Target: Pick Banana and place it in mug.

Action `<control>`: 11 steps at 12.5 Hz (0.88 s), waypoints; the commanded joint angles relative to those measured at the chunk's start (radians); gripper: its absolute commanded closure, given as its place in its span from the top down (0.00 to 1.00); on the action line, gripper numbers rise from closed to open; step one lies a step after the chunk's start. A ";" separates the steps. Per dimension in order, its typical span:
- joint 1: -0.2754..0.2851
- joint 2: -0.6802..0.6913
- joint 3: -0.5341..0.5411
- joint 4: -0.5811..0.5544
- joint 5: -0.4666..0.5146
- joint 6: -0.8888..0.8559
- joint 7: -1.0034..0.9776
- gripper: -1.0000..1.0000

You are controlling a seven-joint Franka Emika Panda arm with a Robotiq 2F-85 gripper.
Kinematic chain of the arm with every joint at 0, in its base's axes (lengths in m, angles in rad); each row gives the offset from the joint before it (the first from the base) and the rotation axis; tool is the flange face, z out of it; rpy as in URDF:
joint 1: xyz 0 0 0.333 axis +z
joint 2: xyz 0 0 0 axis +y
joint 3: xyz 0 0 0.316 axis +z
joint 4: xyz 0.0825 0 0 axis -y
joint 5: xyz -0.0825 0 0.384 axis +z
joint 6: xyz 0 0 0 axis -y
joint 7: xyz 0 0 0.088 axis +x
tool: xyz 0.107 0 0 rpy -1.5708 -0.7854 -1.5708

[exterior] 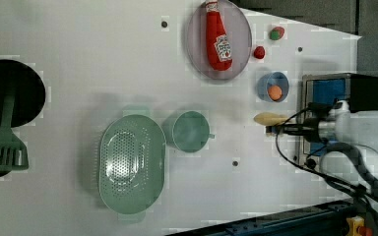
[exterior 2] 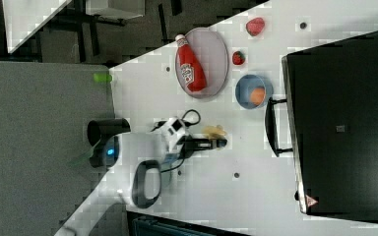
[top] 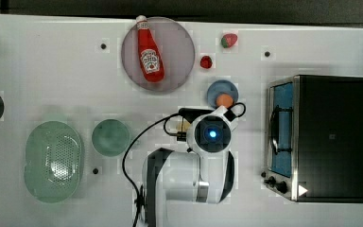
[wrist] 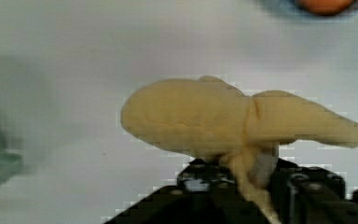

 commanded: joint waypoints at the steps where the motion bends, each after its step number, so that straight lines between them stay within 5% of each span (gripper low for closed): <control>1: -0.011 -0.170 0.009 0.048 0.000 -0.142 -0.016 0.27; 6: 0.003 -0.370 0.025 0.116 0.000 -0.469 -0.002 0.27; 11: 0.050 -0.366 0.245 0.125 0.005 -0.521 0.323 0.27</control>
